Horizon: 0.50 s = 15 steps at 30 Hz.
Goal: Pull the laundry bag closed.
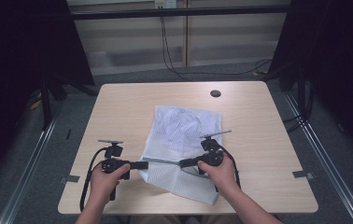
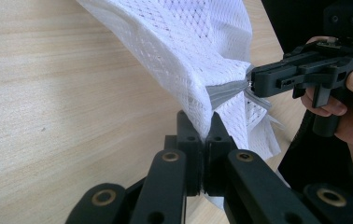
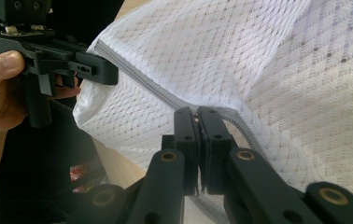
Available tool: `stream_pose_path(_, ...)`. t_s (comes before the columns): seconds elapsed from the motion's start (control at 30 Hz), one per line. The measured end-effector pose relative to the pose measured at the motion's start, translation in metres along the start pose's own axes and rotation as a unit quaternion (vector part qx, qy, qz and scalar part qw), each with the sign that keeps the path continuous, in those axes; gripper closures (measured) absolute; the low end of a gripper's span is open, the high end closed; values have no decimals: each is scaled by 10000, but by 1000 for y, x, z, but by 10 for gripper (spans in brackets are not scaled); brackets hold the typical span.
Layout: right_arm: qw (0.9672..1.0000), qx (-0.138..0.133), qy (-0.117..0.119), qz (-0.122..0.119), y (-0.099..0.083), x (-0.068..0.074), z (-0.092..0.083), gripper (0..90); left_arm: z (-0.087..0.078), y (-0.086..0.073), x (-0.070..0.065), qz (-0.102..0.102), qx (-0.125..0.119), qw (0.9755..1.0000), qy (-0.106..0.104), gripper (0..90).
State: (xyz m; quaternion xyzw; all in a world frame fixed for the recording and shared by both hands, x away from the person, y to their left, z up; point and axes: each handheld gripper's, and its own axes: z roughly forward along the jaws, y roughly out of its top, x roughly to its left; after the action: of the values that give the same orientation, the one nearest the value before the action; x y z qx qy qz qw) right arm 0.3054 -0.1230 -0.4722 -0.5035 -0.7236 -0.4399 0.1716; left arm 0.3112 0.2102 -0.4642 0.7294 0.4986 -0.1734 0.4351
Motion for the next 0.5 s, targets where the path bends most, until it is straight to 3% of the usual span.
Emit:
stream_pose_path(0.07, 10000, 5, 9, 5, 0, 0, 0, 872, 0, 0, -1, -79, -45, 10000, -2, 882)
stream_pose_path(0.17, 10000, 55, -60, -54, 0, 1, -1, 872, 0, 0, 1, 8, -6, 10000, 2, 882)
stream_pose_path(0.2, 9999, 54, -67, -54, 0, 1, -2, 872, 0, 0, -1, -90, -38, 9999, -46, 882)
stream_pose_path(0.5, 9999, 43, -31, -96, 0, 0, -8, 872, 1, 1, -1, -51, -26, 10000, -59, 882)
